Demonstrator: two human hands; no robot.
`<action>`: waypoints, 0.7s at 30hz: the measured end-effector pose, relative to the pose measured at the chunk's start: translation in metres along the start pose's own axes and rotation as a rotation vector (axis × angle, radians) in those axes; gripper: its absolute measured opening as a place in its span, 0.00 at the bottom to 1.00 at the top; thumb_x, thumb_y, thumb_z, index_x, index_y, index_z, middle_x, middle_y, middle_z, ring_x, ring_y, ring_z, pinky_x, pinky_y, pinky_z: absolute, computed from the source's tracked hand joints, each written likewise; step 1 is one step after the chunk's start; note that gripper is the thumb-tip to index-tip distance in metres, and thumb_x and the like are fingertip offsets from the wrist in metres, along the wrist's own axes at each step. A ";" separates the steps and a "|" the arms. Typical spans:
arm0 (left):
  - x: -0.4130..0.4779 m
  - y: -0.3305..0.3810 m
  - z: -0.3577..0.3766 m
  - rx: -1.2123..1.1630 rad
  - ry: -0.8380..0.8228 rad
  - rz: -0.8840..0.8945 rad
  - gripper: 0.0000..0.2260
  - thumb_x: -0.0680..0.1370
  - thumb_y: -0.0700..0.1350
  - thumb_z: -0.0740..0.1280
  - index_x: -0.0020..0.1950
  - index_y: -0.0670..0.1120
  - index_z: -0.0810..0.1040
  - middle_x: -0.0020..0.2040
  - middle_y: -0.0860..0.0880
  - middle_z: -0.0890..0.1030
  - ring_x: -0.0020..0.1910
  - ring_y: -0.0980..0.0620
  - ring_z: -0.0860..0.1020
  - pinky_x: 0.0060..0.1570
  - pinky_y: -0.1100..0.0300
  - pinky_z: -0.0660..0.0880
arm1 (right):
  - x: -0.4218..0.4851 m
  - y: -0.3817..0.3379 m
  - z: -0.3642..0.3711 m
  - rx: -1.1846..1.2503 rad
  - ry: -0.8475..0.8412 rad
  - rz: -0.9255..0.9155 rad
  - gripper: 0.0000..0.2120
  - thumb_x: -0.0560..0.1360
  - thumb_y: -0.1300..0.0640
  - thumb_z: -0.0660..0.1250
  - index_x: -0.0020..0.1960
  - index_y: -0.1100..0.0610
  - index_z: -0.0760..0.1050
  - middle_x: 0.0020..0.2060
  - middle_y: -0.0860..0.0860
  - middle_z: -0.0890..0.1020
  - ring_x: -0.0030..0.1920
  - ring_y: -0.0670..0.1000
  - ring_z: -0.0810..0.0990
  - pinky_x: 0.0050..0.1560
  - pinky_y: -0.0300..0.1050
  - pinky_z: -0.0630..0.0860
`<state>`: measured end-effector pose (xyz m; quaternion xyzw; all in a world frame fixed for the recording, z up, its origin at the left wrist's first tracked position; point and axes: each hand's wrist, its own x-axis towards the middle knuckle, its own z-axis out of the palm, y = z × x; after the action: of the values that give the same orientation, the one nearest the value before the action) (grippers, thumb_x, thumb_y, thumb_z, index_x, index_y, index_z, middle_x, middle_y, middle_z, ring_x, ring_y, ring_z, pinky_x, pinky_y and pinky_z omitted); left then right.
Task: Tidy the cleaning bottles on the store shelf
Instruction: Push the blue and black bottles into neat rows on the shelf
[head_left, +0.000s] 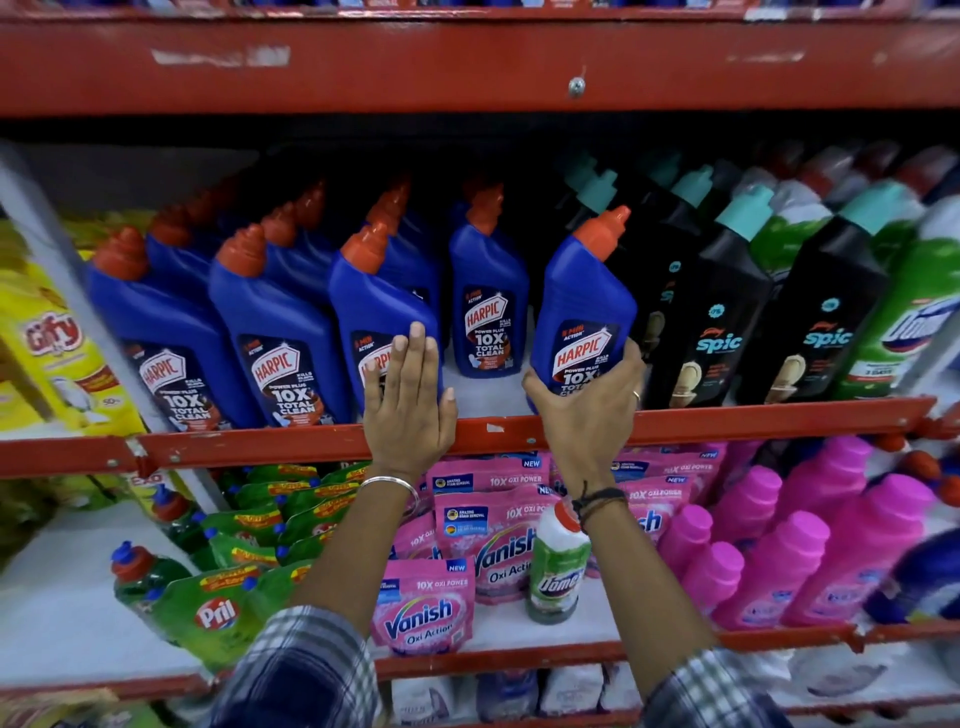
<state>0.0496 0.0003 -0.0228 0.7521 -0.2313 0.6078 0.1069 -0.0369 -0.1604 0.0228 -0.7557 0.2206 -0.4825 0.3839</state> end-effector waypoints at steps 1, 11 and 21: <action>0.000 0.000 0.000 -0.004 -0.003 0.000 0.27 0.82 0.50 0.49 0.78 0.43 0.45 0.79 0.49 0.43 0.77 0.51 0.45 0.74 0.50 0.44 | -0.003 -0.006 0.003 0.013 0.002 -0.004 0.49 0.59 0.42 0.79 0.70 0.63 0.59 0.63 0.58 0.72 0.61 0.57 0.73 0.52 0.43 0.70; 0.000 0.000 -0.002 -0.046 -0.029 -0.006 0.26 0.81 0.48 0.48 0.78 0.43 0.45 0.79 0.49 0.43 0.77 0.52 0.45 0.74 0.49 0.45 | -0.034 -0.038 0.033 -0.002 -0.074 -0.041 0.50 0.57 0.39 0.78 0.69 0.61 0.59 0.63 0.58 0.72 0.62 0.58 0.73 0.53 0.54 0.78; 0.000 -0.001 -0.002 -0.045 -0.031 -0.007 0.27 0.81 0.47 0.50 0.78 0.43 0.45 0.79 0.49 0.43 0.77 0.52 0.45 0.74 0.49 0.44 | -0.037 -0.031 0.041 -0.132 -0.072 -0.070 0.50 0.59 0.31 0.73 0.67 0.63 0.61 0.58 0.59 0.74 0.57 0.58 0.75 0.43 0.52 0.80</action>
<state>0.0487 0.0018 -0.0221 0.7596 -0.2441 0.5904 0.1224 -0.0173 -0.1000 0.0166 -0.8036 0.2115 -0.4524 0.3236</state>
